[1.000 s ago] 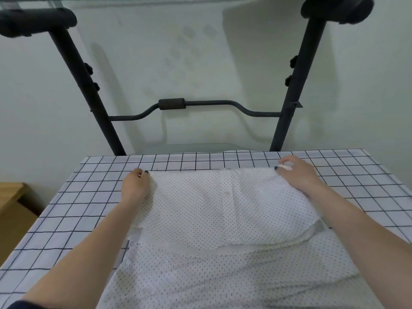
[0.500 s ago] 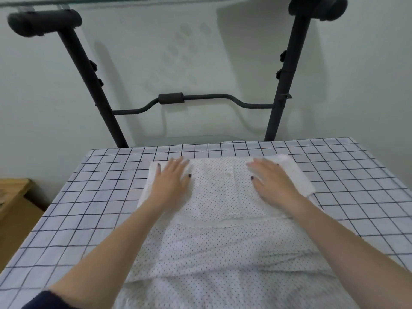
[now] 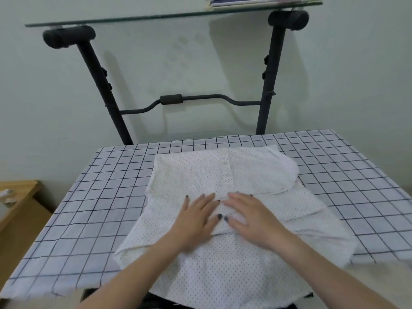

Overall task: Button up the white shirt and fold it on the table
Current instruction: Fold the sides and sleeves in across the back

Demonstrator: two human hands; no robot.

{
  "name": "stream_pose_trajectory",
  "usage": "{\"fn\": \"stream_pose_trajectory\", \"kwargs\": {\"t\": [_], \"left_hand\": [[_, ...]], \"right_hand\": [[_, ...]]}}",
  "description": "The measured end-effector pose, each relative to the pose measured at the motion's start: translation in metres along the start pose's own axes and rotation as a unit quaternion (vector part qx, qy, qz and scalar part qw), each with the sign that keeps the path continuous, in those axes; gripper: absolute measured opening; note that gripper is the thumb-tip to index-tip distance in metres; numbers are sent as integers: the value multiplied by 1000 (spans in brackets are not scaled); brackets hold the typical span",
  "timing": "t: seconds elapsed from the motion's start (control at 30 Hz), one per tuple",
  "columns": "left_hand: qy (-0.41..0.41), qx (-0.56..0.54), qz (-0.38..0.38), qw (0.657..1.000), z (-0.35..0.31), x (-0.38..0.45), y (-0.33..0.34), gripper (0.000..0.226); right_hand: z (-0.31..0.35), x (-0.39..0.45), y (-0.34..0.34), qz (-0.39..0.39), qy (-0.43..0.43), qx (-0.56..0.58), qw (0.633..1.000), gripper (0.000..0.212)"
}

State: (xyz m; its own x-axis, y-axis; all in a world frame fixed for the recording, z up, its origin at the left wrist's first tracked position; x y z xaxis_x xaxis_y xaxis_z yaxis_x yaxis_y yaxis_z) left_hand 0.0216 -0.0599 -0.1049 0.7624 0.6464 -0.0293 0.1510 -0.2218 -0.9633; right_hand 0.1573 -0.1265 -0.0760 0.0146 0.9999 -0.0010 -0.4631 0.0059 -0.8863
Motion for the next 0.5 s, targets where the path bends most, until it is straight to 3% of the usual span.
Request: {"fn": "stream_pose_trajectory", "kwargs": {"t": [0.23,0.3,0.37,0.5], "left_hand": [[102,72,-52,991,-42,-76,34,81],[123,106,-42,986,-49,-89,46,98],[128,133,-30,982,-53,-96,53,112],[107,168,-19,980,-51,-97,59,118]], "right_hand": [[0,-79,47,-3,-51,-103,993,81],[-5,-92,60,13,-51,-163,985,95],[-7,-98,68,23,-43,-185,982,107],[-8,-102,74,20,-36,-195,980,116]]}}
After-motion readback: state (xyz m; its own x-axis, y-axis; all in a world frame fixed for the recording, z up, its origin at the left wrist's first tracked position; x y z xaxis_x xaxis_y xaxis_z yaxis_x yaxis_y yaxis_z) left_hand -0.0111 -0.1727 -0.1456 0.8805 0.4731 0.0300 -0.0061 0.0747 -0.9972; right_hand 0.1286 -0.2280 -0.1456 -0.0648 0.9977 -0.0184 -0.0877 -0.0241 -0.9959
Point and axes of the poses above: each hand's wrist, its own x-axis towards the middle knuckle, its own y-axis out of the palm, z = x × y, the point moved 6 cm from there along x, towards the middle knuckle, and after that the axes turned 4 degrees about y, right-handed, at the moved point
